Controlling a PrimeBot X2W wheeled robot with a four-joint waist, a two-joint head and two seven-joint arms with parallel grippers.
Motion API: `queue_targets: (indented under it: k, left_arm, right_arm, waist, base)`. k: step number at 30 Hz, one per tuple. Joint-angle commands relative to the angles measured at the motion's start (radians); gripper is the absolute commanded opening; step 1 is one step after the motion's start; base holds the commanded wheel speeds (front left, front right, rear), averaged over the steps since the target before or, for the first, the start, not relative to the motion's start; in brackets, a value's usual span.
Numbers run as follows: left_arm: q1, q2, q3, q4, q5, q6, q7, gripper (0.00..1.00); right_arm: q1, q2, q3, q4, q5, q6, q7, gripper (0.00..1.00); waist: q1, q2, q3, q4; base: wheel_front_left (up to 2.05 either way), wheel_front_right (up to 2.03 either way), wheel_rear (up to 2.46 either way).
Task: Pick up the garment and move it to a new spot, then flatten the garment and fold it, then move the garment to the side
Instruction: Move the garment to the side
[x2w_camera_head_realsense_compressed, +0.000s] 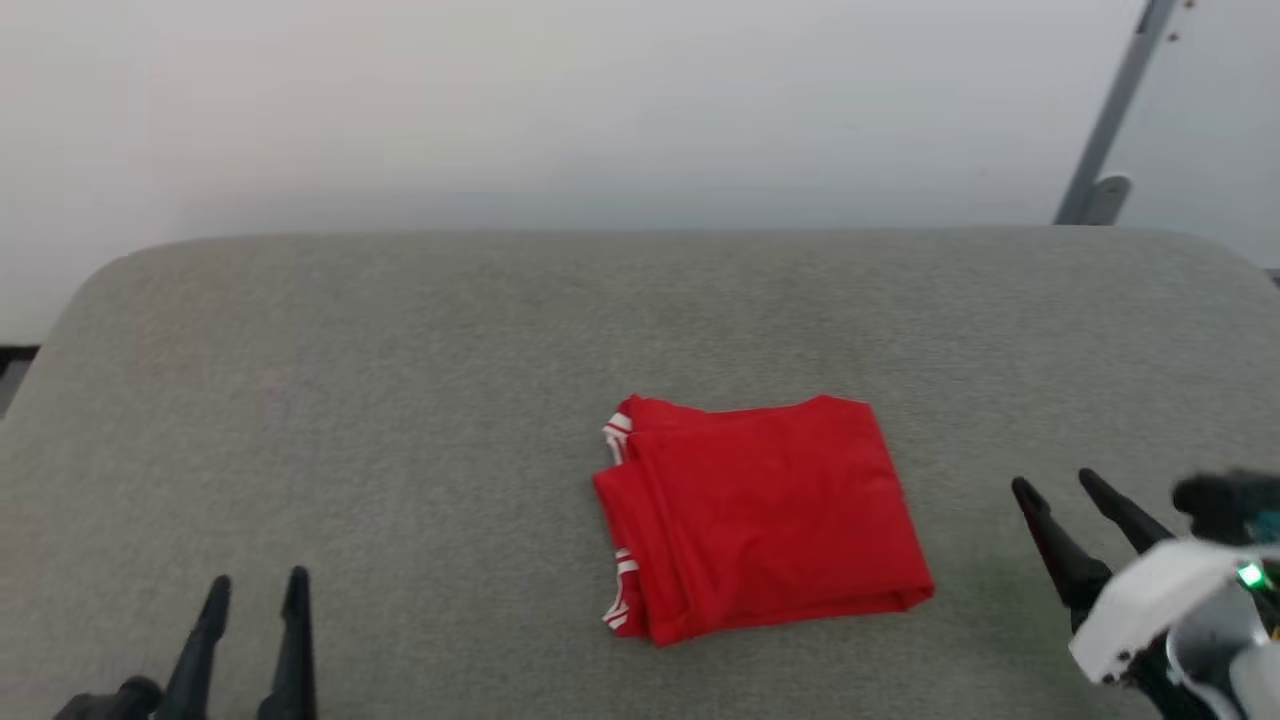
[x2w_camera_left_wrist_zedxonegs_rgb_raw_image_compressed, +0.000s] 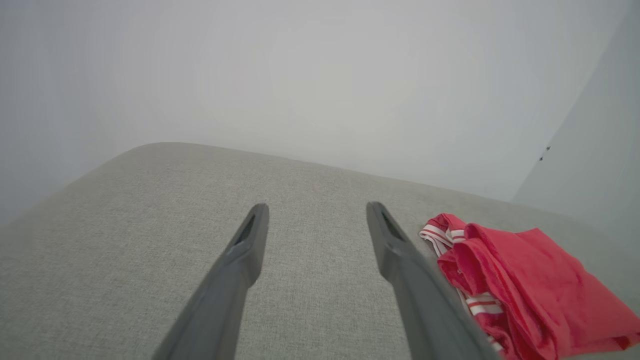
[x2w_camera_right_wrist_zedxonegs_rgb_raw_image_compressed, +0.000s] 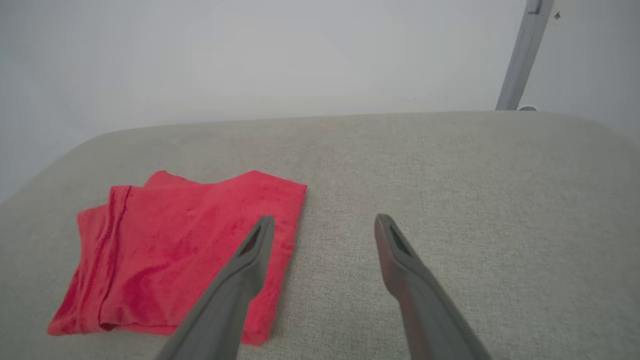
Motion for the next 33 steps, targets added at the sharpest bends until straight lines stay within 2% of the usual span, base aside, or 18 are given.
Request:
queue_targets:
  k: [1, 9, 16, 21, 27, 28, 29, 33]
  left_arm:
    - [-0.022, 0.001, -0.007, 0.001, -0.007, -0.004, -0.005, 1.00]
    - [-0.073, -0.001, -0.080, 0.028, -0.027, -0.004, -0.005, 1.00]
    - [-0.122, -0.005, -0.117, 0.037, -0.035, -0.004, -0.005, 1.00]
    - [-0.152, -0.011, -0.130, 0.041, -0.034, -0.004, -0.005, 1.00]
    - [-0.180, -0.025, -0.137, 0.043, -0.042, -0.004, -0.005, 1.00]
    - [-0.184, -0.028, -0.140, 0.045, -0.043, -0.004, -0.005, 1.00]
    - [-0.187, -0.029, -0.141, 0.047, -0.042, -0.004, -0.005, 1.00]
    - [-0.195, -0.030, -0.138, 0.047, -0.047, -0.004, -0.005, 1.00]
  right_arm:
    - [-0.033, -0.014, 0.021, 0.017, 0.018, -0.001, 0.039, 1.00]
    - [-0.211, -0.081, 0.127, 0.140, 0.157, -0.001, 0.285, 1.00]
    - [-0.334, -0.136, 0.222, 0.228, 0.210, -0.001, 0.487, 1.00]
    - [-0.402, -0.132, 0.276, 0.312, 0.235, -0.001, 0.637, 1.00]
    - [-0.431, -0.078, 0.338, 0.389, 0.243, -0.001, 0.755, 1.00]
    - [-0.432, -0.073, 0.356, 0.391, 0.232, -0.001, 0.762, 0.92]
    - [-0.434, -0.069, 0.365, 0.385, 0.233, 0.000, 0.758, 0.00]
    - [-0.455, -0.080, 0.380, 0.356, 0.225, 0.001, 0.731, 0.00]
  waist:
    - [0.0000, -0.0001, 0.013, 0.024]
    - [0.0000, -0.0001, 0.078, 0.123]
    - [0.0000, -0.0001, 0.138, 0.193]
    - [0.0000, -0.0001, 0.178, 0.229]
    - [0.0000, -0.0001, 0.209, 0.250]
    - [0.0000, -0.0001, 0.213, 0.251]
    - [0.0000, -0.0001, 0.218, 0.251]
    - [0.0000, -0.0001, 0.229, 0.242]
  base:
    - [0.00, 0.00, 0.00]
    - [0.00, 0.00, 0.00]
    - [0.00, 0.00, 0.00]
    - [0.00, 0.00, 0.00]
    - [0.00, 0.00, 0.00]
    - [0.00, 0.00, 0.00]
    - [0.00, 0.00, 0.00]
    - [0.00, 0.00, 0.00]
